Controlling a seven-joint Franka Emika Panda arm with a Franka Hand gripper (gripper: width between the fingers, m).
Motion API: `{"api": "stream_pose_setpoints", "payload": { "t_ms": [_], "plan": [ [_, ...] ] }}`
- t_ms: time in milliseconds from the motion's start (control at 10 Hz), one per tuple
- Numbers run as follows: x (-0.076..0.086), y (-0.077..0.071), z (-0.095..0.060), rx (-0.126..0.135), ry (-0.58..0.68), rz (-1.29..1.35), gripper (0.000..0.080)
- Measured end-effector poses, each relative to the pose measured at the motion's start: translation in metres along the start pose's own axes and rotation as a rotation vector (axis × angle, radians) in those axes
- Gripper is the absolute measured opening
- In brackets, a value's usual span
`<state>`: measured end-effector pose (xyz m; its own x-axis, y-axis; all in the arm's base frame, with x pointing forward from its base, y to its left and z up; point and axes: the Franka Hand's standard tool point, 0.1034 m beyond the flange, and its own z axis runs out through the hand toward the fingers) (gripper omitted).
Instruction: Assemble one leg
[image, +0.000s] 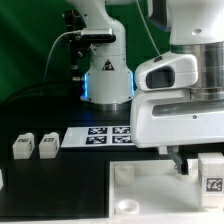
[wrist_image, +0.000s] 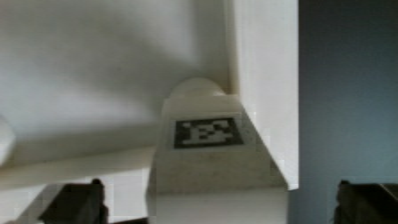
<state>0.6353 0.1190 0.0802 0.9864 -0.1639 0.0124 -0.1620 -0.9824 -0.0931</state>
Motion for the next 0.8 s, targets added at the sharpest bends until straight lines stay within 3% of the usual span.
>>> {"api": "stream_pose_setpoints", "payload": {
  "t_ms": [100,200,300,400,700,800],
  "plan": [
    [0.0000,0.0000,0.0000,0.000,0.000,0.003,0.0535],
    [-0.0004,-0.0013,0.0002,0.007,-0.002,0.155,0.0535],
    [-0.0005,-0.0010,0.0004,0.008,-0.003,0.241,0.0352],
    [-0.0003,0.0016,0.0007,0.006,-0.004,0.296,0.0300],
    [0.0002,0.0040,0.0015,0.013,-0.011,0.715,0.0299],
    [0.0000,0.0045,0.0023,0.034,-0.023,0.971,0.0299]
  ]
}}
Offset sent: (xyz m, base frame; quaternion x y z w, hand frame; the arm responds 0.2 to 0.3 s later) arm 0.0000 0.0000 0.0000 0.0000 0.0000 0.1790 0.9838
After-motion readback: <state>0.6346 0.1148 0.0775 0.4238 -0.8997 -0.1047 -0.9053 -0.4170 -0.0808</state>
